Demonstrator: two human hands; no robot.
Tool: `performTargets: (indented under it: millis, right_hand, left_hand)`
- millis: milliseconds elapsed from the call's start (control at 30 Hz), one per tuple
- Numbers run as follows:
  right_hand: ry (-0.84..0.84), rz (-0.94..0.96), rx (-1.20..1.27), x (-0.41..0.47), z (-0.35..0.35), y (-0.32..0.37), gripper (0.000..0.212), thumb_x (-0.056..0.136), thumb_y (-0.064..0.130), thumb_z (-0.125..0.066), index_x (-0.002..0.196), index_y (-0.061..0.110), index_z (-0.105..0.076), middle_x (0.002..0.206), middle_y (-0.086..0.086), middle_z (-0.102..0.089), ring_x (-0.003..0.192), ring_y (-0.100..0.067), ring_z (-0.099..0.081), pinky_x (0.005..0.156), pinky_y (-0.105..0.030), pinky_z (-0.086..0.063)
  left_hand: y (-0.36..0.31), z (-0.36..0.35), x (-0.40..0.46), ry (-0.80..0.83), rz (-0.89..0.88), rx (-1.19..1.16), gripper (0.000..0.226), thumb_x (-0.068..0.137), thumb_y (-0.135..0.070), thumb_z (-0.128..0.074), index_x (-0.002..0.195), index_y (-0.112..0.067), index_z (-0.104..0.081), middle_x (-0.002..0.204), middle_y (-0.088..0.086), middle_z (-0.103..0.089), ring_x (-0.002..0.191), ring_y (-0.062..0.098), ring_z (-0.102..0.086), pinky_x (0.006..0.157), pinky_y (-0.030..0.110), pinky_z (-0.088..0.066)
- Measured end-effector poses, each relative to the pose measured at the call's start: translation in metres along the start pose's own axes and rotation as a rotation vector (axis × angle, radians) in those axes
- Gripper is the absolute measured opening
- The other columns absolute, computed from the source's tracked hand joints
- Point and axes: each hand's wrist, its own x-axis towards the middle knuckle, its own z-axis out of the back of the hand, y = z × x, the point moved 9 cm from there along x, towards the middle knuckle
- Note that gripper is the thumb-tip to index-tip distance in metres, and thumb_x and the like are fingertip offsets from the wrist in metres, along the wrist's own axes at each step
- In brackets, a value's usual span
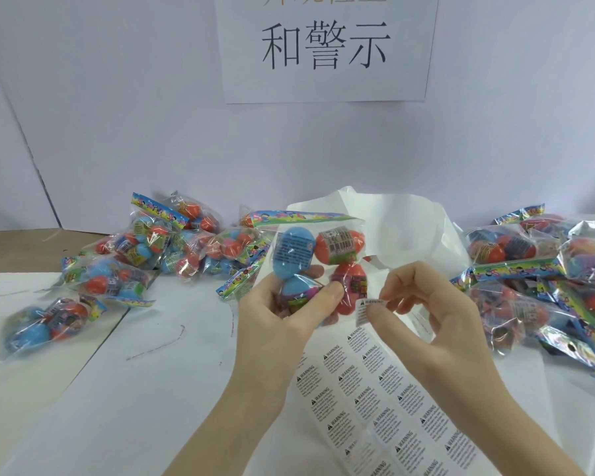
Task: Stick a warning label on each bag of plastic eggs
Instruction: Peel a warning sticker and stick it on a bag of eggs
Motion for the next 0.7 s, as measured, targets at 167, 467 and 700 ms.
performTargets:
  millis: [167,467,700]
  right_hand:
    - [-0.028,0.002,-0.015,0.0004,0.0020,-0.0002,0.008,0.066,0.017,-0.061,0.070,0.014,-0.054,0.073,0.011,-0.059,0.068,-0.004,-0.053,0.065,-0.013,-0.038]
    - [-0.032,0.010,-0.048,0.0005,0.0000,0.0015,0.011,0.066,0.020,-0.064,0.072,0.016,-0.055,0.078,0.009,-0.061,0.071,-0.006,-0.054,0.066,-0.014,-0.038]
    - [-0.036,0.006,-0.062,-0.0003,-0.0006,0.0021,0.017,0.065,0.025,-0.068,0.075,0.020,-0.054,0.082,0.008,-0.060,0.071,-0.005,-0.053,0.067,-0.013,-0.038]
  left_hand:
    - [-0.0014,-0.0003,0.0000,0.000,-0.023,0.027,0.018,0.068,0.003,-0.074,0.067,-0.015,-0.069,0.061,0.002,-0.069,0.056,0.010,-0.066,0.052,0.014,-0.050]
    - [-0.0033,-0.0044,-0.0015,0.032,-0.029,0.060,0.017,0.069,0.002,-0.074,0.065,-0.015,-0.071,0.067,0.009,-0.070,0.058,0.013,-0.065,0.054,0.017,-0.052]
    - [0.0005,-0.0050,-0.0022,0.030,0.009,0.008,0.021,0.061,-0.009,-0.076,0.080,-0.010,-0.068,0.069,0.007,-0.071,0.061,0.015,-0.068,0.054,0.017,-0.052]
